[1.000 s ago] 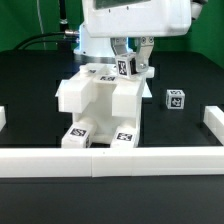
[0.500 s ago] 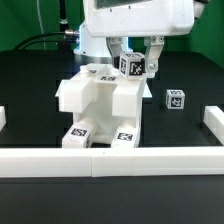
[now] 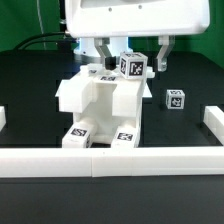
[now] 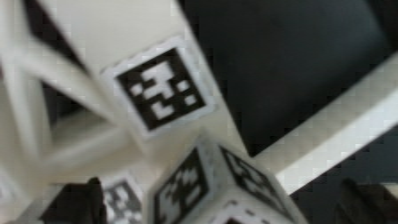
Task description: Assemble chair
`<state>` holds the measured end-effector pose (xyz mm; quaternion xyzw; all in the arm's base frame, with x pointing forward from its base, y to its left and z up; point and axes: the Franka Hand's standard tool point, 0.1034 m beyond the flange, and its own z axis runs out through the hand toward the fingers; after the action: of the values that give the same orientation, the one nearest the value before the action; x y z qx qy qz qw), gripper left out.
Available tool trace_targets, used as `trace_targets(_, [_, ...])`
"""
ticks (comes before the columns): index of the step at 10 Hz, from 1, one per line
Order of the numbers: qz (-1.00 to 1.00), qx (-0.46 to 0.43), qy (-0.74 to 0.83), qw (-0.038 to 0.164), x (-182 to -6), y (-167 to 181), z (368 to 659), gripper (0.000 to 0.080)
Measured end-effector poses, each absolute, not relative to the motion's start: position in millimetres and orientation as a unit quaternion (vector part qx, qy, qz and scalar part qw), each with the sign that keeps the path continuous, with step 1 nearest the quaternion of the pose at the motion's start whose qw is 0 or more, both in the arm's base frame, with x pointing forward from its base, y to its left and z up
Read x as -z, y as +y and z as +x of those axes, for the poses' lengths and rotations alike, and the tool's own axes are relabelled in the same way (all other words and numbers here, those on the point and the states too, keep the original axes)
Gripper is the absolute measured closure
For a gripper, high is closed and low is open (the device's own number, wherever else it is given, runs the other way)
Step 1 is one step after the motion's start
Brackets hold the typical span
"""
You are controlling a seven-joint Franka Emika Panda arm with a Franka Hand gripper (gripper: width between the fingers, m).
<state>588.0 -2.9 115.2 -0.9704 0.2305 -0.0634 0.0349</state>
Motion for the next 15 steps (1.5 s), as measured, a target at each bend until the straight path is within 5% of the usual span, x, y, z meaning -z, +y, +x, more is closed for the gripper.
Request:
trace_targets(7, [-0.997,0.068,-0.032,0.006,-117.5,-1.9,591.0,0.0150])
trace_targets(12, [-0.998,0.060,-0.034,0.012,-117.3,-3.7,583.6,0.0150])
trace_targets(13, [-0.998,0.060,-0.034,0.011,-117.2,-4.1,583.6,0.0279])
trace_targets(14, [-0.998,0.059,-0.033,0.011,-116.8,-4.6,583.5,0.0279])
trace_targets(15, [-0.998,0.059,-0.033,0.011,-116.0,-4.9,583.4,0.0419])
